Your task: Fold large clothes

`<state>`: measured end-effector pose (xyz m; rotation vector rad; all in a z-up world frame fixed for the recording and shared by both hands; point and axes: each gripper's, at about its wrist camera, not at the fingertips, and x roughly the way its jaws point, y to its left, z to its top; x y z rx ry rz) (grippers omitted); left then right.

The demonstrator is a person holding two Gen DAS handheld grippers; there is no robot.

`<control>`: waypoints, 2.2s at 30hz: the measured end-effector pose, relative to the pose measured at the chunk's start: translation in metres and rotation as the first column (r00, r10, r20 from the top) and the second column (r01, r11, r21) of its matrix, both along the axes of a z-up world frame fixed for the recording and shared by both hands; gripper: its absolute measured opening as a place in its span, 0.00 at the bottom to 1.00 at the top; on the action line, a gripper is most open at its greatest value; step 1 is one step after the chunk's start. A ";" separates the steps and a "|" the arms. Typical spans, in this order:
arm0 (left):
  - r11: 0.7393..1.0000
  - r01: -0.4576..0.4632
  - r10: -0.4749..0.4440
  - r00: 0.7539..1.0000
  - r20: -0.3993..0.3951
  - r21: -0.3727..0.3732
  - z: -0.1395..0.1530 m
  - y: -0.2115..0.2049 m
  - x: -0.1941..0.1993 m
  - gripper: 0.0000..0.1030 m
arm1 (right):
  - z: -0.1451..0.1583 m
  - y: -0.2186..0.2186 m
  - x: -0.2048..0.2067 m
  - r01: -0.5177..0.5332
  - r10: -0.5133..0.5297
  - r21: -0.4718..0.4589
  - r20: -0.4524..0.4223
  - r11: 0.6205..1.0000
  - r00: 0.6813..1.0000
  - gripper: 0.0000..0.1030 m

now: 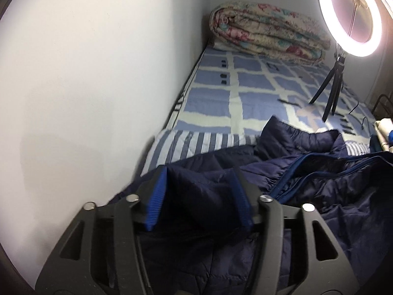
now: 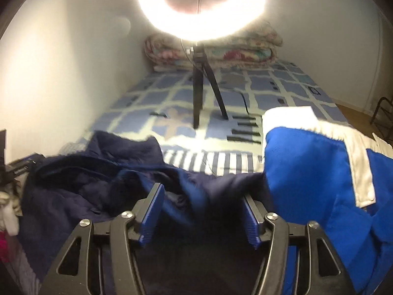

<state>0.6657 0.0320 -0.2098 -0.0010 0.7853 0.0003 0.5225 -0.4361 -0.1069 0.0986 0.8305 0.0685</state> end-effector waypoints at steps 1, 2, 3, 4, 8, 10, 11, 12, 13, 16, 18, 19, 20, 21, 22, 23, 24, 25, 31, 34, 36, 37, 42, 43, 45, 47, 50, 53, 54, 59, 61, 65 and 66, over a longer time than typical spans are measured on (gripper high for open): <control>1.000 -0.001 0.001 1.000 0.006 0.006 0.006 0.000 -0.002 0.64 | 0.006 -0.003 -0.003 0.004 -0.004 0.016 0.007 1.000 1.000 0.61; 1.000 0.010 -0.010 1.000 0.025 0.012 0.014 -0.002 -0.007 0.64 | 0.013 -0.007 -0.005 0.011 -0.012 0.037 0.012 0.999 1.000 0.61; 1.000 0.017 -0.018 0.999 0.046 0.025 0.020 -0.004 -0.011 0.64 | 0.020 -0.012 -0.011 0.019 -0.021 0.055 0.029 0.998 0.999 0.61; 0.998 0.025 -0.028 0.997 0.073 0.051 0.027 -0.008 -0.018 0.64 | 0.027 -0.016 -0.014 0.029 -0.032 0.051 0.046 0.998 0.998 0.61; 0.985 0.144 -0.155 0.979 0.135 0.091 0.041 -0.027 -0.051 0.54 | 0.040 -0.019 -0.039 -0.027 0.018 0.117 0.081 0.993 0.997 0.37; 0.965 0.231 -0.242 0.967 0.084 0.124 0.030 -0.042 -0.058 0.41 | 0.029 0.000 -0.045 -0.123 0.119 0.083 0.053 0.989 0.992 0.31; 0.958 0.260 -0.268 0.962 0.055 0.120 0.022 -0.046 -0.056 0.40 | 0.023 0.007 -0.045 -0.139 0.137 0.052 0.039 0.989 0.990 0.31; 0.955 0.272 -0.277 0.961 0.026 0.119 0.012 -0.050 -0.051 0.40 | 0.010 0.021 -0.041 -0.161 0.161 0.000 0.010 0.987 0.987 0.31; 0.953 0.271 -0.274 0.962 0.003 0.133 0.002 -0.054 -0.045 0.40 | 0.000 0.031 -0.037 -0.172 0.172 -0.023 -0.004 0.985 0.985 0.31; 0.944 0.236 -0.234 0.972 -0.038 0.230 -0.027 -0.062 -0.017 0.40 | -0.025 0.050 -0.015 -0.187 0.184 -0.098 -0.032 0.978 0.982 0.31; 0.942 0.201 -0.194 0.980 -0.050 0.269 -0.040 -0.063 0.004 0.40 | -0.039 0.057 0.001 -0.148 0.142 -0.209 -0.042 0.967 0.989 0.31; 0.945 0.173 -0.164 0.985 -0.054 0.279 -0.046 -0.061 0.016 0.40 | -0.042 0.053 0.009 -0.124 0.118 -0.223 -0.042 0.967 0.992 0.31; 0.947 0.134 -0.126 0.991 -0.046 0.292 -0.050 -0.058 0.027 0.40 | -0.045 0.047 0.015 -0.101 0.093 -0.222 -0.043 0.970 0.995 0.31; 0.948 0.082 -0.074 0.997 -0.037 0.309 -0.056 -0.055 0.041 0.40 | -0.049 0.039 0.025 -0.053 0.044 -0.208 -0.048 0.977 0.998 0.31; 0.946 0.059 -0.047 0.998 -0.046 0.319 -0.063 -0.053 0.048 0.40 | -0.054 0.031 0.032 -0.026 0.015 -0.188 -0.061 0.982 0.998 0.30; 0.943 0.048 -0.027 0.997 -0.066 0.329 -0.072 -0.053 0.057 0.40 | -0.059 0.026 0.039 -0.011 -0.004 -0.183 -0.083 0.983 0.997 0.30; 0.936 0.041 -0.012 0.996 -0.084 0.351 -0.080 -0.054 0.064 0.40 | -0.068 0.026 0.048 -0.009 -0.015 -0.196 -0.120 0.981 0.993 0.29; 0.920 0.037 -0.005 0.997 -0.081 0.391 -0.085 -0.059 0.068 0.40 | -0.076 0.029 0.053 -0.013 -0.025 -0.239 -0.152 0.971 0.988 0.28; 0.901 0.066 -0.061 0.998 -0.026 0.429 -0.057 -0.071 0.047 0.40 | -0.063 0.045 0.040 -0.041 -0.004 -0.317 -0.139 0.948 0.990 0.33; 0.933 0.156 -0.168 0.986 0.010 0.326 -0.025 -0.076 0.006 0.40 | -0.032 0.029 0.004 -0.016 -0.001 -0.174 -0.095 0.985 0.995 0.37; 0.935 0.236 -0.253 0.967 0.028 0.265 -0.012 -0.086 -0.027 0.41 | -0.015 0.018 -0.033 -0.006 0.000 -0.099 -0.065 0.995 0.998 0.42; 0.931 0.255 -0.273 0.961 0.034 0.262 -0.011 -0.091 -0.034 0.41 | -0.009 0.014 -0.053 0.003 -0.007 -0.080 -0.049 0.997 0.999 0.50; 0.902 0.333 -0.359 0.932 0.046 0.274 -0.015 -0.143 -0.056 0.42 | -0.007 -0.006 -0.144 0.051 -0.054 -0.048 -0.064 0.998 0.996 0.57; 0.899 0.336 -0.362 0.931 0.046 0.281 -0.016 -0.151 -0.056 0.42 | -0.010 -0.011 -0.159 0.071 -0.073 -0.029 -0.075 0.997 0.995 0.61; 0.890 0.349 -0.374 0.927 0.032 0.292 -0.024 -0.168 -0.053 0.42 | -0.021 -0.022 -0.182 0.127 -0.126 0.012 -0.095 0.992 0.988 0.71; 0.876 0.357 -0.378 0.926 0.002 0.325 -0.043 -0.185 -0.045 0.42 | -0.034 -0.031 -0.195 0.186 -0.181 0.032 -0.117 0.982 0.976 0.74; 0.843 0.388 -0.388 0.918 -0.079 0.372 -0.081 -0.200 -0.034 0.42 | -0.059 -0.047 -0.210 0.293 -0.273 0.107 -0.170 0.950 0.947 0.76; 0.832 0.383 -0.385 0.919 -0.079 0.402 -0.087 -0.204 -0.038 0.42 | -0.080 -0.053 -0.210 0.337 -0.294 0.194 -0.219 0.921 0.930 0.78; 0.842 0.385 -0.386 0.919 -0.076 0.378 -0.081 -0.201 -0.039 0.42 | -0.085 -0.055 -0.211 0.356 -0.307 0.221 -0.227 0.908 0.924 0.79; 0.911 0.348 -0.363 0.931 0.032 0.220 -0.027 -0.166 -0.071 0.42 | -0.083 -0.063 -0.224 0.394 -0.344 0.261 -0.217 0.881 0.913 0.81; 0.915 0.365 -0.378 0.925 0.047 0.169 -0.018 -0.160 -0.092 0.42 | -0.081 -0.069 -0.239 0.410 -0.359 0.280 -0.217 0.868 0.908 0.81; 0.888 0.435 -0.441 0.897 0.006 0.150 -0.039 -0.169 -0.126 0.42 | -0.085 -0.071 -0.260 0.420 -0.364 0.302 -0.227 0.856 0.904 0.82; 0.877 0.440 -0.446 0.895 -0.015 0.191 -0.054 -0.175 -0.131 0.42 | -0.086 -0.071 -0.261 0.420 -0.364 0.309 -0.222 0.854 0.904 0.82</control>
